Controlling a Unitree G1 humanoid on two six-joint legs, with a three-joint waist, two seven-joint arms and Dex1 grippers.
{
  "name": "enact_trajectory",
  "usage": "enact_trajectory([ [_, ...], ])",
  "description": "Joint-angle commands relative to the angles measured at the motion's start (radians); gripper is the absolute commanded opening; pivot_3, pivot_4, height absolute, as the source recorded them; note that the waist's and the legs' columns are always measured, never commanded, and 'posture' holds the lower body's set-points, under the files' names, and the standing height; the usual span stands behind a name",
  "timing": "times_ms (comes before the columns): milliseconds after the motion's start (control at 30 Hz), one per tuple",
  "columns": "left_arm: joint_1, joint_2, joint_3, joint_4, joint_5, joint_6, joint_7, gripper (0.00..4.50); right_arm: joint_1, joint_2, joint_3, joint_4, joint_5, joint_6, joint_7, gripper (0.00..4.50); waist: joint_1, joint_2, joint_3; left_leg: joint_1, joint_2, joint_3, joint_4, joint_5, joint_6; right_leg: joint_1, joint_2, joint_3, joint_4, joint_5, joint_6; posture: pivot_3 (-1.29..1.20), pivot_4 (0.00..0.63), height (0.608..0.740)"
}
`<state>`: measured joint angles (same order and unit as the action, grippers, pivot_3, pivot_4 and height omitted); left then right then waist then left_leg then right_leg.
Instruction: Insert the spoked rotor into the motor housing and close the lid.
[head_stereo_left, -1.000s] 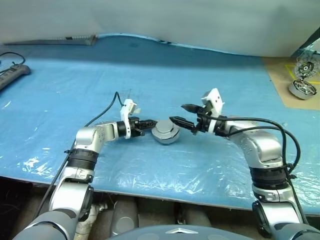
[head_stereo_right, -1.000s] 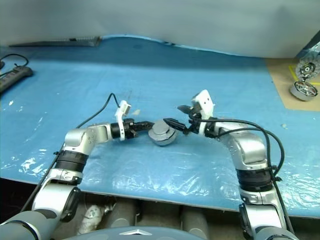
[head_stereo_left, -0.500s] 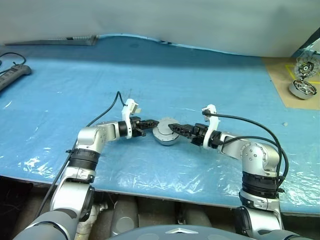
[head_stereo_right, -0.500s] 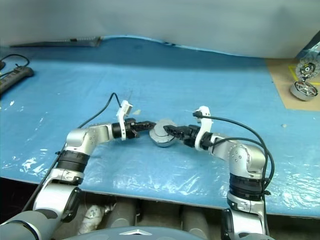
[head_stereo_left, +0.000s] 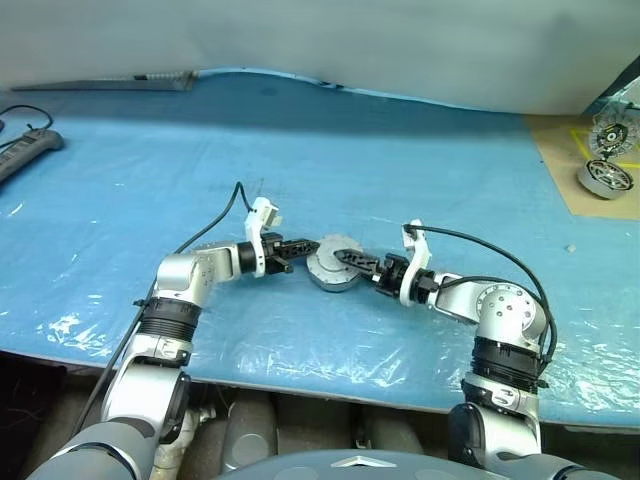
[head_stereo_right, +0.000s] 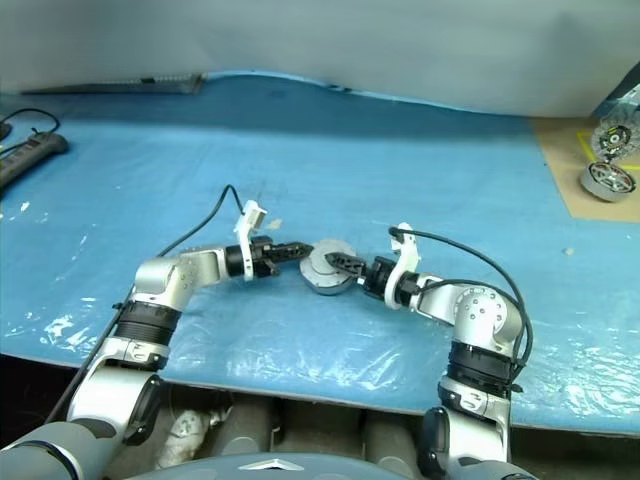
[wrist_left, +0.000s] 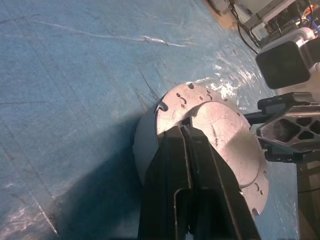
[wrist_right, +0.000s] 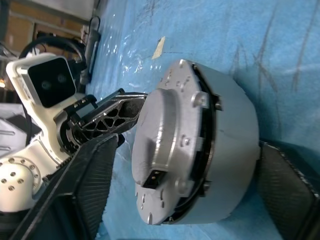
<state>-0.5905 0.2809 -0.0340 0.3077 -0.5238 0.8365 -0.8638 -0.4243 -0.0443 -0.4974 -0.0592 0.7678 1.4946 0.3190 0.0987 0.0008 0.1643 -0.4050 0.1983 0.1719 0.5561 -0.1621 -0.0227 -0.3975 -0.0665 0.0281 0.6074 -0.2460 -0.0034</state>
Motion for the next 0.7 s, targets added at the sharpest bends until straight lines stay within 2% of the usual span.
enact_trajectory([
  [33,0.015,-0.005,-0.022,-0.009,0.015,0.007,0.003,0.00,-0.038,0.045,-0.107,0.034,0.061,0.069,-0.030,3.24,0.000,0.000,0.000,0.000,0.000,0.000,0.000,0.000,0.000,0.000,0.000,0.000,0.000,0.000,0.000,0.00,0.150,0.740],
  [133,0.016,-0.006,-0.020,-0.010,0.014,0.008,0.005,0.00,-0.060,0.066,-0.177,0.057,0.077,0.109,-0.046,2.30,0.000,0.000,0.000,0.000,0.000,0.000,-0.001,0.000,0.000,-0.001,0.000,0.000,0.000,0.000,0.000,0.00,0.150,0.740],
  [500,0.019,-0.010,-0.011,-0.012,0.009,0.012,0.012,0.00,-0.005,0.054,-0.147,0.052,0.128,0.120,-0.071,2.26,0.001,0.000,0.000,0.000,-0.001,0.000,-0.002,0.000,0.000,0.000,-0.001,-0.001,0.000,0.000,0.001,0.00,0.150,0.740],
  [700,-0.004,-0.030,0.008,0.016,0.008,0.003,0.032,0.00,0.022,0.047,-0.120,0.035,0.204,0.120,-0.075,2.26,0.001,0.000,0.000,0.000,-0.001,0.000,-0.002,0.000,0.000,0.000,-0.001,-0.001,0.000,0.000,0.001,0.00,0.150,0.740],
])
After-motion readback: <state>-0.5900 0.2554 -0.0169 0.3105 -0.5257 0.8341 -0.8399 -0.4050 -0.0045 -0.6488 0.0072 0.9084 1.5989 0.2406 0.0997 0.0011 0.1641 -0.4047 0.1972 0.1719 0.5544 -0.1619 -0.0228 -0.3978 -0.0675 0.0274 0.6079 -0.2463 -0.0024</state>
